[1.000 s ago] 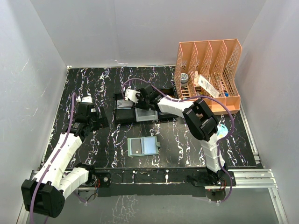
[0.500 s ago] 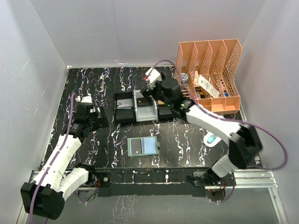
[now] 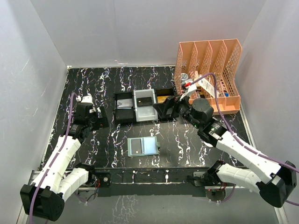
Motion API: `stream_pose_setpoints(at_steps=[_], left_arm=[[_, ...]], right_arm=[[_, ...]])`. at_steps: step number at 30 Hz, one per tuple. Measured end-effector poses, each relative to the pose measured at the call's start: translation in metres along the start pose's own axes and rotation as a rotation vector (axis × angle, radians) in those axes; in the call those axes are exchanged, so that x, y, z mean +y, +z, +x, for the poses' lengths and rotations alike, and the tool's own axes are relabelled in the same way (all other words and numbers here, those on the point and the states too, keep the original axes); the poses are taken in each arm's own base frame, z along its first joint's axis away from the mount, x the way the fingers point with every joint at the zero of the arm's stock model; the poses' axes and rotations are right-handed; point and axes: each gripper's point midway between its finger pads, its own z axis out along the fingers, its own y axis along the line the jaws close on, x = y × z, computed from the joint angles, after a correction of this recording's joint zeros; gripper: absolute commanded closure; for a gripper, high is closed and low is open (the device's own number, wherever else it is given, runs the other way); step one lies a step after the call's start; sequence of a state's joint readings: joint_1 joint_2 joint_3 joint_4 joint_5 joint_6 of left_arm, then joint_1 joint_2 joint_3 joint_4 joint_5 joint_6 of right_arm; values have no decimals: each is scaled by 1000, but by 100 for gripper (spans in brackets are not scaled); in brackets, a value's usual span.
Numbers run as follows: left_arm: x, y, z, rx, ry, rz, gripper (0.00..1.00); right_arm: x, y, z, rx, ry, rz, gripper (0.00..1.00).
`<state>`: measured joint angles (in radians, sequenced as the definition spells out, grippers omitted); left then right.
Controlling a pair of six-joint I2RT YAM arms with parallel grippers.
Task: Take the credit cards out of the card holder
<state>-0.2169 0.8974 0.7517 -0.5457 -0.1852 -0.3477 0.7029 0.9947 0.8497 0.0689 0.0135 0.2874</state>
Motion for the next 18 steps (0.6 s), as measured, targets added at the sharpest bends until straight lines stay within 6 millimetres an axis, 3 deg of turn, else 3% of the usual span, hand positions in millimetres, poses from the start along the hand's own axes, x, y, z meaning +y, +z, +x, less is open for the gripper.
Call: stream_pose_setpoints(at_steps=[8,14,18], left_arm=[[-9,0,-2,-1,6,53,1],[-17,-5,-3,-11,9,104,2],[-34,-6,-1,-21,8,203,9]], right_arm=[[-7,-31,103,224,455,81,2],[8,-46,145,228,779,-15,2],[16,-47,188,382,893,-17,7]])
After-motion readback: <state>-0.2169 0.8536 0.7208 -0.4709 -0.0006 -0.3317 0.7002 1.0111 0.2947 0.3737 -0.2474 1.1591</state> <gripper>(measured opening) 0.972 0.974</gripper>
